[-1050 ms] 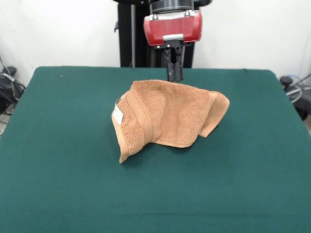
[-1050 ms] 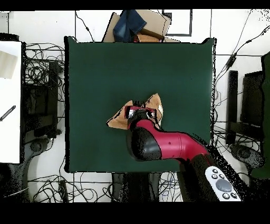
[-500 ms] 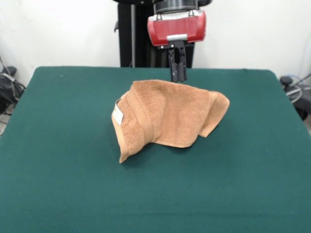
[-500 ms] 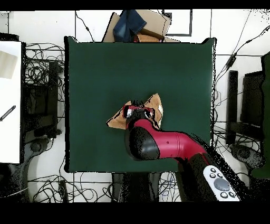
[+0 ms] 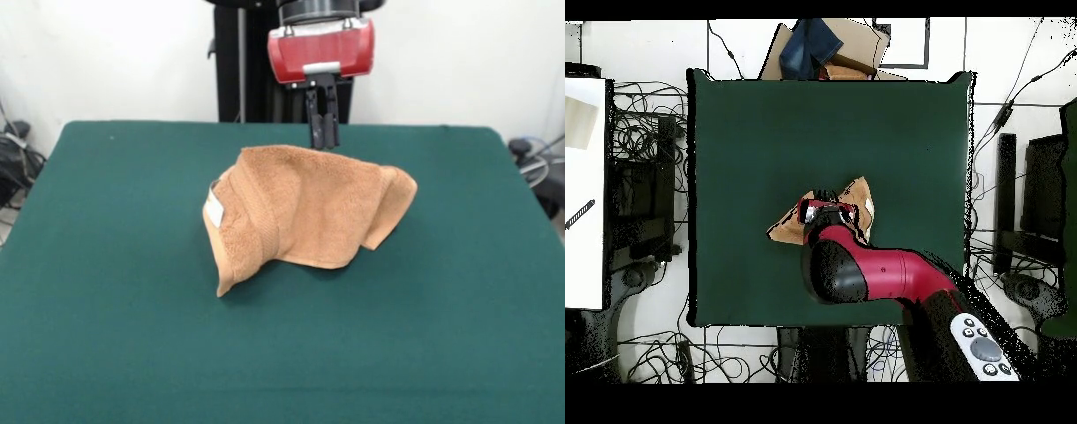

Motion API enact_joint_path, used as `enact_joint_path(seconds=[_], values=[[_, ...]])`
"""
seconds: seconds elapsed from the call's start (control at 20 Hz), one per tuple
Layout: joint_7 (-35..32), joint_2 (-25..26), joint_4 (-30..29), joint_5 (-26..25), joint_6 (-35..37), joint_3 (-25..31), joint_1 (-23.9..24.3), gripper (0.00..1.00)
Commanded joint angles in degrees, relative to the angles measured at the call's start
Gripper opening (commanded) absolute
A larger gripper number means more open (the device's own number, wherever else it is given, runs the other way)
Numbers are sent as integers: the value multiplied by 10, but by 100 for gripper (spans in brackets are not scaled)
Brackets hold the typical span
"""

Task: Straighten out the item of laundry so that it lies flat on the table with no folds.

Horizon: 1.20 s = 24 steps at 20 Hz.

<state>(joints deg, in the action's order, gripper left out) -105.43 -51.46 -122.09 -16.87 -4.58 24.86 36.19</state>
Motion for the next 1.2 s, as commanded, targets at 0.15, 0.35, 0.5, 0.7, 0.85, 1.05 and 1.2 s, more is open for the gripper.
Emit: enact_joint_path(seconds=[0.15,0.35,0.5,0.7,0.85,1.05,1.2], values=[[-110,-10,-43,24,11,7,-4,0],[-110,-10,-44,24,12,6,-3,0],[-109,-14,-45,25,18,8,0,0],[-111,-14,-47,27,18,5,-1,0],[-111,-12,-46,28,18,0,-5,0],[-114,-13,-49,32,13,-10,-11,0],[-111,-17,-51,32,13,-12,-12,0]])
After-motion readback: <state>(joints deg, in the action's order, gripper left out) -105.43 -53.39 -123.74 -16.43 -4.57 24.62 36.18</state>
